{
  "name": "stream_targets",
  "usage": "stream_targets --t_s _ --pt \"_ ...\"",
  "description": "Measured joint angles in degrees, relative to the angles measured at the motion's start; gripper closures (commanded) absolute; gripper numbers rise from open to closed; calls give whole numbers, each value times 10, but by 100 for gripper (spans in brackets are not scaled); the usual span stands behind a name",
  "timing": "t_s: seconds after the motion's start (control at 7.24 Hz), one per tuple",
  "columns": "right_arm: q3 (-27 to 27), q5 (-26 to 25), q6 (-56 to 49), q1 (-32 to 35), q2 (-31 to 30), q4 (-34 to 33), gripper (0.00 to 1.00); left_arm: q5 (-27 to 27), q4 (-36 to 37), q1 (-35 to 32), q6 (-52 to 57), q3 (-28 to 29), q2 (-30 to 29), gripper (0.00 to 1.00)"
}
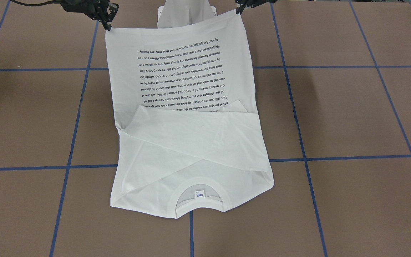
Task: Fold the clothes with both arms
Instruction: 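Lift the hem with both grippers and fold it toward the collar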
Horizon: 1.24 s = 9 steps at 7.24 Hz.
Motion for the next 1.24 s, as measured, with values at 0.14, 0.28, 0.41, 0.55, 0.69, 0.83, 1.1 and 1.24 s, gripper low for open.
stream_targets --t_s 0.14,0.28,0.41,0.55,0.69,0.83,1.1,1.24 --pt "1 19 -39 34 32 -38 100 -11 16 -18 7 12 -16 100" --pt "-22 28 -83 74 84 -74 100 -14 22 -41 26 45 -37 100" --pt "-56 32 -124 118 144 -107 100 -15 24 -74 47 80 -59 100" --pt "-87 35 -157 161 198 -137 100 -16 24 -107 65 106 -76 100" --pt "-113 45 -182 204 236 -154 100 -16 25 -141 86 122 -87 100" --pt "-141 62 -201 247 267 -160 100 -16 25 -177 106 138 -98 100" --pt "-208 72 -219 295 319 -155 100 -9 24 -227 130 185 -131 100" --pt "-250 72 -221 307 340 -140 100 6 21 -241 145 219 -149 100"
